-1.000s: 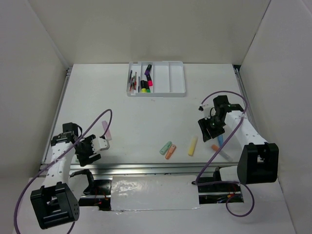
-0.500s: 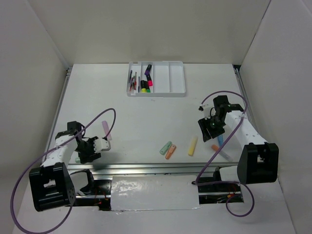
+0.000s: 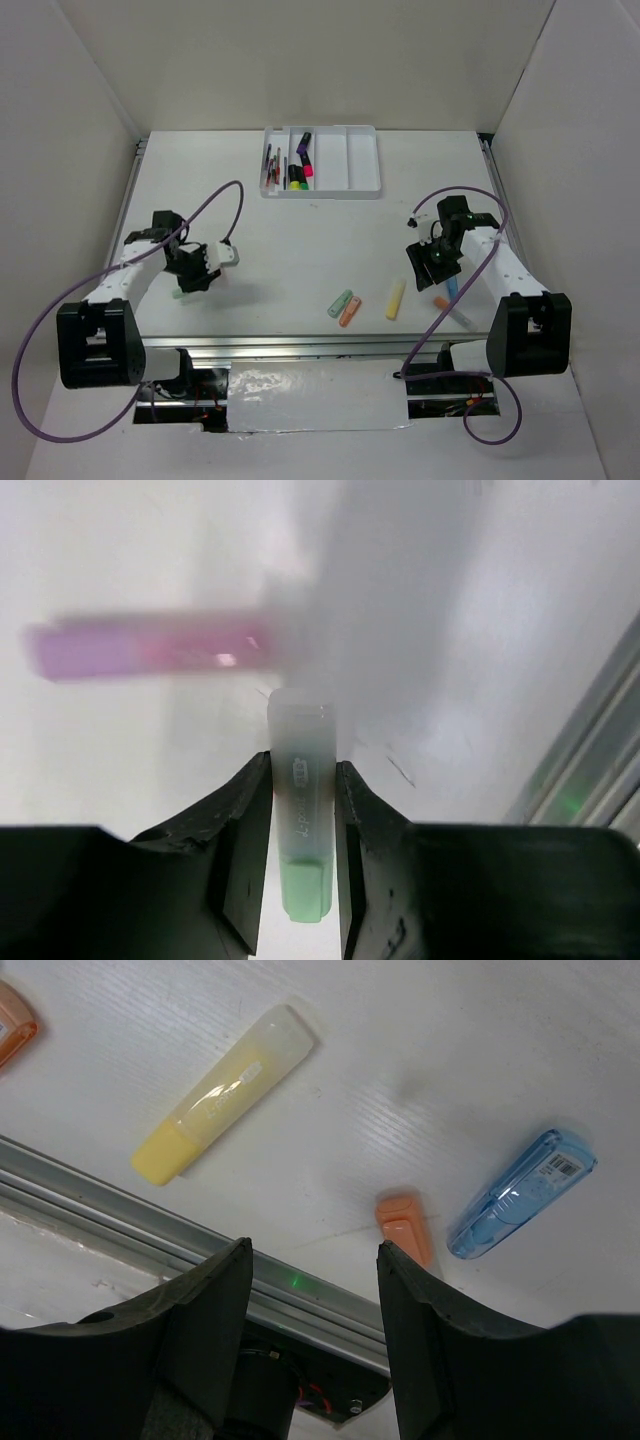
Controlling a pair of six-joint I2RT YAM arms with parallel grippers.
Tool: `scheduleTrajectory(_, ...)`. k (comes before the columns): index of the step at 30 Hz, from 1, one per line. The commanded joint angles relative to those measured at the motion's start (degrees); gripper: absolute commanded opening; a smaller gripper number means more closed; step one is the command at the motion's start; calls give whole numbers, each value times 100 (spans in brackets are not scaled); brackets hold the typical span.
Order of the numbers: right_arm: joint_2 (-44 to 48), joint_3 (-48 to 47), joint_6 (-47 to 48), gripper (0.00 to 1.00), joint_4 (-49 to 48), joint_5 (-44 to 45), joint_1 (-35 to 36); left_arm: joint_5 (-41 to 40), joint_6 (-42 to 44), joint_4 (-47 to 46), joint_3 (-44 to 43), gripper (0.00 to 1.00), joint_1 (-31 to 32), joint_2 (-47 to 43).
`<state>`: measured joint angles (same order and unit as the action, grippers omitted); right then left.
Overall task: Sort the stationery into containers
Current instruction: Pick up the stationery from the corner of the board, then place the stationery at the center of the board.
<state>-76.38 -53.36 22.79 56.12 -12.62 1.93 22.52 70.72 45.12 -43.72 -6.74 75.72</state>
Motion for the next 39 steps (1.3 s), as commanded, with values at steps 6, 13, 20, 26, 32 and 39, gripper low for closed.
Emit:
scheduleTrajectory(6, -61, -183, -37, 60, -224, -39, -53, 807, -2996, -860, -1516, 4, 1982, -23)
scheduleTrajectory(13, -44, -236, -90, 59, -198, -30, -53, -46, -4609, -2304, -2201, 9, 3608, 1582)
scheduleTrajectory(20, 71, -315, -125, 59, -66, -65, -149, -432, -5910, -3281, -3482, 14, 3917, 3202)
scheduleTrajectory(26, 106, -394, -143, 59, -13, -74, -439, -662, -6360, -3853, -4108, 28, 3909, 4090)
scheduleTrajectory(32, 71, -403, -143, 59, -22, -82, -492, -758, -6430, -3537, -4478, 57, 3918, 4696)
scheduleTrajectory(39, 88, -491, -152, 60, 4, -126, -501, -960, -6439, -3169, -4399, 75, 3909, 4618)
